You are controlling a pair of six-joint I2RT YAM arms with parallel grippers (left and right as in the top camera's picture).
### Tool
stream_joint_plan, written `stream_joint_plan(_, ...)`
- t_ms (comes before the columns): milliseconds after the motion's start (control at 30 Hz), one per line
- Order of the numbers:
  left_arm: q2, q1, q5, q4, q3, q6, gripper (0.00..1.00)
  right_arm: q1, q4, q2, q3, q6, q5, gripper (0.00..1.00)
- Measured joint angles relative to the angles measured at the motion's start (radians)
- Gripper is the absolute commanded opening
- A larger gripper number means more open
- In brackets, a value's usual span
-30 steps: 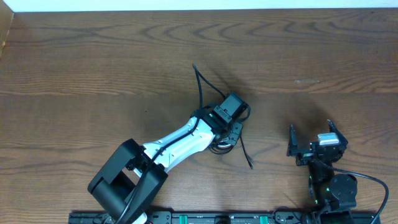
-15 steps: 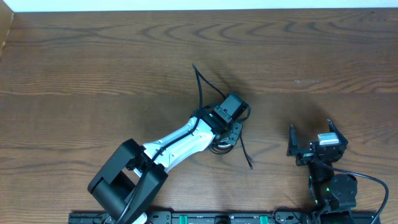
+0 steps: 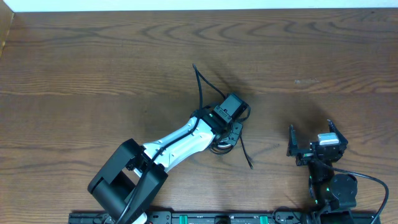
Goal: Untangle cables
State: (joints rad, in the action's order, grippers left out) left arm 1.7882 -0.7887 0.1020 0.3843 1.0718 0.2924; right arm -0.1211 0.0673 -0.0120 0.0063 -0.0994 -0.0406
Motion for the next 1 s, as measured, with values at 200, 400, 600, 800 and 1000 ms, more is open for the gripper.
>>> stream_joint_plan(200, 0.0, 0.0, 0.0, 0.0, 0.0, 0.0, 0.08, 0.0, 0.0, 0.0, 0.0, 0.0, 0.0, 0.99)
stream_joint_plan(400, 0.0, 0.0, 0.0, 0.001, 0.0, 0.0, 0.08, 0.0, 0.0, 0.0, 0.0, 0.0, 0.0, 0.99)
stream_joint_plan(600, -0.012, 0.0, 0.001, 0.027, -0.002, -0.001, 0.08, 0.0, 0.0, 0.0, 0.0, 0.0, 0.0, 0.99)
stream_joint_plan(800, -0.025, -0.002, 0.015, 0.029, -0.003, -0.001, 0.08, 0.0, 0.0, 0.0, 0.0, 0.0, 0.0, 0.99)
stream_joint_plan(1000, -0.054, -0.002, 0.027, 0.053, -0.004, -0.012, 0.08, 0.0, 0.0, 0.0, 0.0, 0.0, 0.0, 0.99)
